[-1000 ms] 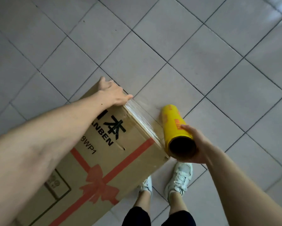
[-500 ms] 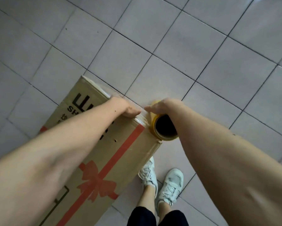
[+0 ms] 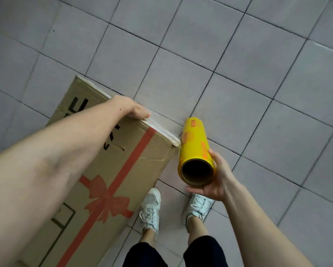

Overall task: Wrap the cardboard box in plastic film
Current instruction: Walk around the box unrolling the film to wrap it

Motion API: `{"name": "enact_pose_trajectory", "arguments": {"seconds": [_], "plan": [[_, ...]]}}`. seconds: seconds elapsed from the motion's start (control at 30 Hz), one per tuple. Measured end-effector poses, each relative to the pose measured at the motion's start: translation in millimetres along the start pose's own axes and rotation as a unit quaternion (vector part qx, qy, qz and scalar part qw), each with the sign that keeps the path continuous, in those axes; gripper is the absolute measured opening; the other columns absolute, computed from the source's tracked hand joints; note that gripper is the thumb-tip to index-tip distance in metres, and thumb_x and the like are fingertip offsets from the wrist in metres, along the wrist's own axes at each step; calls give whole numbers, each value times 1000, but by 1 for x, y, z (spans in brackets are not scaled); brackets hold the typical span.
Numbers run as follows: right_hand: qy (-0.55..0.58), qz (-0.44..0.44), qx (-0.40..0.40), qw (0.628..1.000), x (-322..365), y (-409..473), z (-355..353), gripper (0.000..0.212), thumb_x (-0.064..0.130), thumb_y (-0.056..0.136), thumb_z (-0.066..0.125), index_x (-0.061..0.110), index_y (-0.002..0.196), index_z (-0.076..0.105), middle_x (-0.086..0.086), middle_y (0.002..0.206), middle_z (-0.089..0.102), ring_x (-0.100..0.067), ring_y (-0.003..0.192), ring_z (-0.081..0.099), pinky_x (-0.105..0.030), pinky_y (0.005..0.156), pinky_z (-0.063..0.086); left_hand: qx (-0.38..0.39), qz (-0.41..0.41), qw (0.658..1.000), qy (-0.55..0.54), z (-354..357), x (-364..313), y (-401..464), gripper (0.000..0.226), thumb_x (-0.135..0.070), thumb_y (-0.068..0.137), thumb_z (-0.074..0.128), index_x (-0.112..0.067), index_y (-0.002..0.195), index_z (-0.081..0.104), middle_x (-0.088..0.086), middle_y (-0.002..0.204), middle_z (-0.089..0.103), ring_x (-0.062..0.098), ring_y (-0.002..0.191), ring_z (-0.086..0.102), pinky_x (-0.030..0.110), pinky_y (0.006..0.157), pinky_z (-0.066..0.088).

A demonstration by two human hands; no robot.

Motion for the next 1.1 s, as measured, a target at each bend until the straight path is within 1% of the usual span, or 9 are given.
{"name": "enact_pose_trajectory", "arguments": {"seconds": [0.13, 0.23, 0.4, 0.5, 0.57, 0.7, 0.87, 0.97, 1.1], "plan": [[63, 10, 33, 997, -35, -2, 15, 62, 61, 88, 50, 13, 127, 46, -25, 114, 64, -46, 101, 65, -63, 92, 44, -33, 31, 999, 2, 4, -8, -10, 77, -67, 98, 18, -15, 153, 32, 10, 161, 23, 29, 148, 22, 45, 120, 17], [-98, -46, -88, 990, -19, -2, 2, 44, 39, 95, 44, 9, 128, 42, -25, 99, 63, -39, 85, 67, -57, 82, 48, -73, 119, 990, 22, 11, -43, -21, 92, -79, 89, 13, -15, 148, 43, 11, 156, 36, 30, 143, 34, 47, 117, 25], [-247, -97, -148, 953, 26, -8, 25, 66, 53, 93, 39, 14, 145, 30, -24, 136, 48, -46, 107, 57, -54, 71, 46, -178, 170, 968, 56, 23, -86, -44, 90, -82, 85, 2, -32, 137, 55, 12, 138, 57, 30, 129, 51, 44, 104, 36], [-194, -84, -60, 976, 19, -6, 52, 71, 64, 88, 53, 11, 133, 45, -20, 111, 60, -32, 87, 62, -47, 83, 46, -217, 153, 963, 52, 18, -83, -49, 87, -78, 89, 6, -26, 131, 61, 15, 132, 60, 30, 128, 52, 40, 101, 37], [-130, -94, -44, 986, 4, 1, 54, 59, 56, 87, 62, 7, 119, 53, -17, 87, 64, -27, 69, 61, -38, 73, 52, -234, 143, 960, 55, 14, -82, -51, 84, -74, 92, 10, -19, 124, 66, 16, 130, 61, 31, 127, 53, 39, 100, 37], [54, -35, -27, 998, -52, 14, 25, 74, 59, 76, 68, 8, 126, 48, -19, 91, 71, -31, 71, 70, -41, 63, 56, -281, 144, 947, 57, 11, -83, -53, 85, -73, 93, 12, -13, 107, 71, 19, 120, 66, 33, 119, 58, 37, 94, 38], [294, 72, 59, 951, -130, 23, 21, 73, 59, 75, 67, 5, 123, 59, -22, 104, 71, -40, 95, 68, -53, 92, 51, -306, 143, 940, 54, 10, -84, -52, 84, -72, 94, 13, -12, 108, 71, 20, 117, 66, 34, 116, 59, 38, 91, 38], [317, 99, 100, 938, -152, 27, 37, 70, 59, 80, 63, 2, 120, 57, -26, 115, 66, -45, 102, 63, -57, 89, 50, -314, 128, 939, 53, 12, -83, -50, 84, -72, 94, 11, -14, 108, 71, 20, 116, 66, 34, 116, 58, 38, 91, 37], [157, 13, -64, 986, -119, 39, 20, 42, 37, 84, 55, 7, 114, 50, -23, 124, 57, -44, 103, 63, -62, 74, 52, -353, 131, 926, 28, 17, -79, -55, 81, -71, 94, 6, -25, 115, 69, 15, 116, 67, 32, 116, 57, 45, 100, 30]]}}
Point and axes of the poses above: each hand's wrist, its own y-axis towards the middle knuckle, its own z-axis out of the palm, x = y × z, the point moved 8 cm from there along y, towards the middle knuckle
